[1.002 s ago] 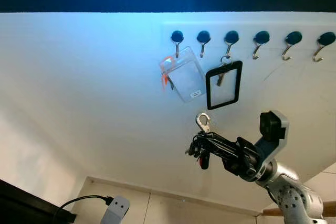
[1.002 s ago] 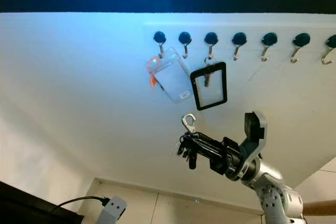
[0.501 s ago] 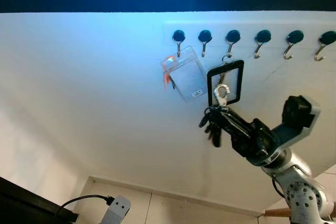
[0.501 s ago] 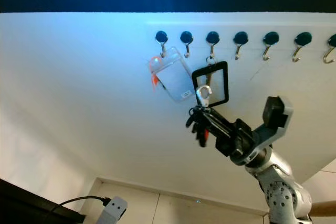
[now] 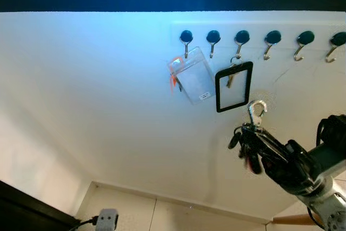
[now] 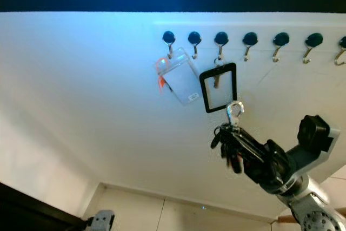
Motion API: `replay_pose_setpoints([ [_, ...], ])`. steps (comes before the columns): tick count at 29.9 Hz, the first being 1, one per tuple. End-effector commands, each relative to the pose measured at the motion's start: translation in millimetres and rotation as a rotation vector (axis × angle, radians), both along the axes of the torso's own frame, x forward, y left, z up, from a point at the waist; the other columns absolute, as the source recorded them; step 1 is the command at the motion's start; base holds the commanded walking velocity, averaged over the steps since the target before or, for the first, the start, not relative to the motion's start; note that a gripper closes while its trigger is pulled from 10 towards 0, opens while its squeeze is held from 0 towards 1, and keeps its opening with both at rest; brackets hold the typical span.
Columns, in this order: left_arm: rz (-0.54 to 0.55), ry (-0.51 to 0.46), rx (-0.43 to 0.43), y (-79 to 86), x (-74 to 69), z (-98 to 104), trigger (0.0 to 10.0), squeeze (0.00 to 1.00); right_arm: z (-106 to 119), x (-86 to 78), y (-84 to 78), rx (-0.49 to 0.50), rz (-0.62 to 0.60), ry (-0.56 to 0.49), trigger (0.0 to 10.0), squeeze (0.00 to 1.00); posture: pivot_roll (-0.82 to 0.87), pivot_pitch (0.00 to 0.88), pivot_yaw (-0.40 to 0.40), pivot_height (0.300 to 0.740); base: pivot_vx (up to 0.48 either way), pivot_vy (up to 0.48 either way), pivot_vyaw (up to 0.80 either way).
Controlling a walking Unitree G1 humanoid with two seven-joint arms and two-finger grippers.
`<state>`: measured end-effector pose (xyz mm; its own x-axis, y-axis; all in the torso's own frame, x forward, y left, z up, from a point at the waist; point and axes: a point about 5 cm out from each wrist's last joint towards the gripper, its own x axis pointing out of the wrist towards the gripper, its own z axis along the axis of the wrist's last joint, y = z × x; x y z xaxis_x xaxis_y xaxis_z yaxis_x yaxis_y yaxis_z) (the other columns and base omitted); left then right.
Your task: Hang keys on a hook
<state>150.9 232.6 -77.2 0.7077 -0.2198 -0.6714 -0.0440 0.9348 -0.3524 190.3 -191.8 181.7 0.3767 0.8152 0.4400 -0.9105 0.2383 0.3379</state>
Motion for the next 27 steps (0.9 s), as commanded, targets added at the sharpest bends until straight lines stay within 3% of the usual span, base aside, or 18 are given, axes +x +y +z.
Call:
replay_pose_setpoints([
  [1,0.055,-0.109,-0.007,34.2,9.0,18.3,10.0,0.0,0.5,-2.1,6.9,-0.04,0.04,-0.007,10.0,0.0,-0.19,0.09,0.088,0.74,0.0,0.0,0.0],
  [2,0.055,-0.109,-0.007,34.2,9.0,18.3,10.0,0.0,0.5,-2.1,6.9,-0.04,0.04,-0.007,10.0,0.0,-0.19,0.09,0.088,0.74,0.0,0.0,0.0],
  [3,0.064,-0.205,-0.042,51.5,17.8,33.7,10.0,0.0,-1.0,-0.4,7.2,-0.059,0.037,0.001,10.0,0.0,-0.18,0.09,0.081,0.74,0.0,0.0,0.0],
  [5,0.035,-0.333,-0.11,61.1,28.0,50.9,10.0,0.0,-1.0,2.4,5.6,-0.074,0.026,0.007,10.0,0.0,-0.18,0.093,0.077,0.74,0.0,0.0,0.0],
  [10,0.016,-0.382,-0.144,63.5,31.7,57.7,10.0,0.0,-0.4,3.4,4.7,-0.077,0.023,0.007,10.0,0.0,-0.18,0.094,0.074,0.74,0.0,0.0,0.0],
  [11,-0.005,-0.434,-0.186,66.2,34.7,64.9,10.0,0.0,1.0,3.6,3.3,-0.083,0.024,0.008,10.0,0.0,-0.18,0.094,0.071,0.74,0.0,0.0,0.0],
  [12,-0.057,-0.509,-0.296,69.3,37.4,76.8,10.0,0.0,3.3,4.1,0.5,-0.094,0.022,0.003,10.0,0.0,-0.18,0.094,0.071,0.74,0.0,0.0,0.0],
  [15,-0.095,-0.567,-0.374,71.2,38.2,85.1,10.0,0.0,4.9,4.2,-1.6,-0.103,0.022,0.001,10.0,0.0,-0.18,0.094,0.071,0.74,0.0,0.0,0.0],
  [17,-0.196,-0.646,-0.505,71.9,37.7,99.0,10.0,0.0,8.2,4.4,-5.6,-0.118,0.018,-0.011,10.0,0.0,-0.18,0.095,0.065,0.74,0.0,0.0,0.0],
  [18,-0.196,-0.646,-0.505,71.9,37.7,99.0,10.0,0.0,8.2,4.4,-5.6,-0.118,0.018,-0.011,10.0,0.0,-0.18,0.095,0.065,0.74,0.0,0.0,0.0],
  [19,-0.245,-0.659,-0.525,71.0,37.7,103.0,10.0,0.0,9.7,4.3,-7.0,-0.122,0.016,-0.016,10.0,0.0,-0.18,0.095,0.065,0.74,0.0,0.0,0.0],
  [20,-0.363,-0.698,-0.566,64.9,40.9,117.3,10.0,0.0,12.4,4.3,-9.5,-0.13,0.012,-0.028,10.0,0.0,-0.18,0.098,0.064,0.74,0.0,0.0,0.0],
  [21,-0.363,-0.698,-0.566,64.9,40.9,117.3,10.0,0.0,12.4,4.3,-9.5,-0.13,0.012,-0.028,10.0,0.0,-0.18,0.098,0.064,0.74,0.0,0.0,0.0],
  [22,-0.551,-0.774,-0.618,49.1,47.6,144.0,10.0,0.0,15.7,4.4,-12.5,-0.143,0.006,-0.042,10.0,0.0,-0.18,0.098,0.059,0.74,0.0,0.0,0.0],
  [23,-0.614,-0.807,-0.631,42.5,50.3,154.8,10.0,0.0,16.4,4.5,-13.3,-0.147,0.004,-0.045,10.0,0.0,-0.18,0.098,0.059,0.74,0.0,0.0,0.0],
  [25,-0.64,-0.826,-0.632,40.0,51.9,160.1,10.0,0.0,16.6,4.6,-13.5,-0.149,0.004,-0.045,10.0,0.0,-0.18,0.098,0.059,0.74,0.0,0.0,0.0],
  [26,-0.763,-0.894,-0.638,24.1,64.6,185.1,10.0,0.0,17.0,5.4,-12.9,-0.158,0.005,-0.047,10.0,0.0,-0.17,0.098,0.06,0.74,0.0,0.0,0.0],
  [27,-0.763,-0.894,-0.638,24.1,64.6,185.1,10.0,0.0,17.0,5.4,-12.9,-0.158,0.005,-0.047,10.0,0.0,-0.17,0.098,0.06,0.74,0.0,0.0,0.0],
])
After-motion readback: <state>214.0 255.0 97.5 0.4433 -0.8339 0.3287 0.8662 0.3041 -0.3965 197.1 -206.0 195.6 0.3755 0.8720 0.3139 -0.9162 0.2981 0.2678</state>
